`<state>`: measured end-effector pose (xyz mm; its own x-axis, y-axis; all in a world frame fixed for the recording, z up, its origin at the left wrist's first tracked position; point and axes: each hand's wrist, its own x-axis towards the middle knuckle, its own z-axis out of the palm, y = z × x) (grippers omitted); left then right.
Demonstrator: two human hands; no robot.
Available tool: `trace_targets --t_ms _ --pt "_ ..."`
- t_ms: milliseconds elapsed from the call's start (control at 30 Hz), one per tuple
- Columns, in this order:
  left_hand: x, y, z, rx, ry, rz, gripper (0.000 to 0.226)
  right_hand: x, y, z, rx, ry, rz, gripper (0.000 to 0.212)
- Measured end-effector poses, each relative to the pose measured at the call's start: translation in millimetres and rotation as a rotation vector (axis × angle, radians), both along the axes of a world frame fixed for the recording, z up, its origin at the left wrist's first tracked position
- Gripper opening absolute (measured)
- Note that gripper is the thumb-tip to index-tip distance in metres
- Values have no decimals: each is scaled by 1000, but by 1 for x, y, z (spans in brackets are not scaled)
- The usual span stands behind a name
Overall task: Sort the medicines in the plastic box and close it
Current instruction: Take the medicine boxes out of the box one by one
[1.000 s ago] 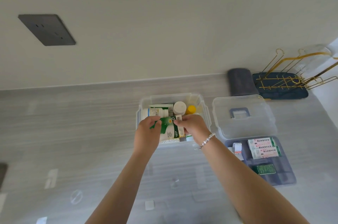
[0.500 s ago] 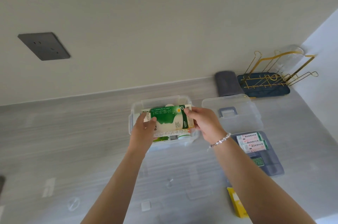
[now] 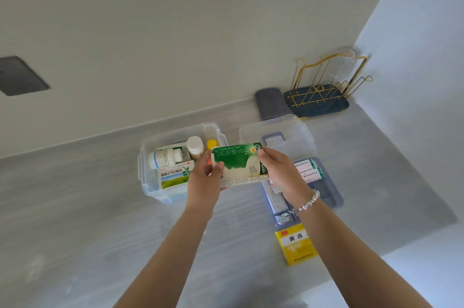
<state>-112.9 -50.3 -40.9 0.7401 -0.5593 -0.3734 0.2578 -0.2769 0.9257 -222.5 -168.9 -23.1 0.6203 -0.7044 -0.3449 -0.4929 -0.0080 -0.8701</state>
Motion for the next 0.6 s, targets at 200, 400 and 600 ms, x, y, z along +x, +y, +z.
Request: trace_targets --t_ms 200,400,600 --pt "-48 -16 -10 95 6 -111 20 -51 -20 -9 -33 145 7 34" --pt "-105 -26 -32 184 99 -84 37 -105 -36 -32 39 276 -1 32" --pt "-151 -25 -70 345 118 -193 38 -157 -37 -71 44 394 -11 28"
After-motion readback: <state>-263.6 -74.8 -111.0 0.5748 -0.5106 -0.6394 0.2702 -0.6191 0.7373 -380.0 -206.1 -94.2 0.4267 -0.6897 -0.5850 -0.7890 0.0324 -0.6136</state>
